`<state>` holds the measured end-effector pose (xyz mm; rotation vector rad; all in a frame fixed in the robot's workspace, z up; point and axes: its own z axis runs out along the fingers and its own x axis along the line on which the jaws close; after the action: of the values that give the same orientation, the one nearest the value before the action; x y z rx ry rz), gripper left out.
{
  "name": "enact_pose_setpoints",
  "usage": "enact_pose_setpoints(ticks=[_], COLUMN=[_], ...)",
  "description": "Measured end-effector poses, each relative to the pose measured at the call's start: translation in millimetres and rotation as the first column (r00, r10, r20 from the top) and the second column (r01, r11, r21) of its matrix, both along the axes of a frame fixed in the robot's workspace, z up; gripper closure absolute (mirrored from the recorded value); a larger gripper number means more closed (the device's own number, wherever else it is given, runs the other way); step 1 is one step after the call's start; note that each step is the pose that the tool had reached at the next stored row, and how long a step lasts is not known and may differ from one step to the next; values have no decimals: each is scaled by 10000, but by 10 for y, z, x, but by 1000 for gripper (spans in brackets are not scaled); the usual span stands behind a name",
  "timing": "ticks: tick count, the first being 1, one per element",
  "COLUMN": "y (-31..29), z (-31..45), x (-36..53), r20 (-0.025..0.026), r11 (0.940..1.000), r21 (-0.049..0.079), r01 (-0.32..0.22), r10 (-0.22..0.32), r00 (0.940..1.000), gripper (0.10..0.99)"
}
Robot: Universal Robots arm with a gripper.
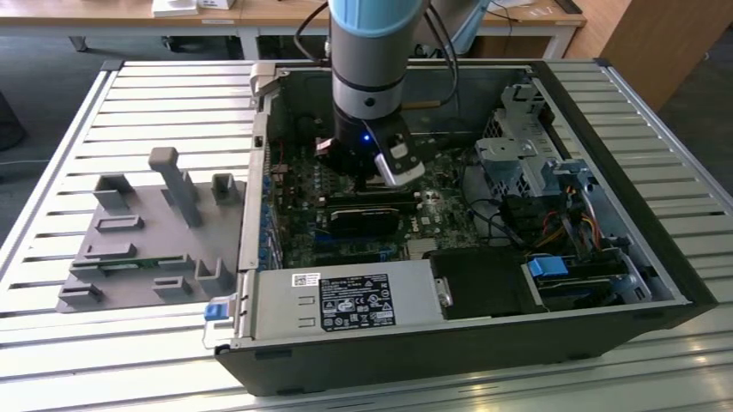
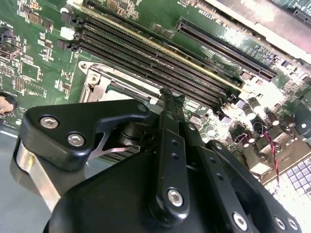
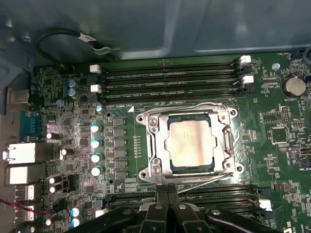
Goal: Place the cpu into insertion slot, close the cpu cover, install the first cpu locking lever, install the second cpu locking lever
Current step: 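Install the second cpu locking lever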
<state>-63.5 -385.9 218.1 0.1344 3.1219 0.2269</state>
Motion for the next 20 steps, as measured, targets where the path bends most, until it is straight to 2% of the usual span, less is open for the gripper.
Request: enact_pose_setpoints(ticks=[5,10,20], y=[-32,-38,-40], z=[-2,-16,-119], x=[-14,-24,-28], r20=[0,4,4], r11=[9999,9991,9988], r21=[121,231,306], r01=[-90,-342,-376], r10=[90,342,376], r00=[10000,9994,9993], gripper=[980,980,980])
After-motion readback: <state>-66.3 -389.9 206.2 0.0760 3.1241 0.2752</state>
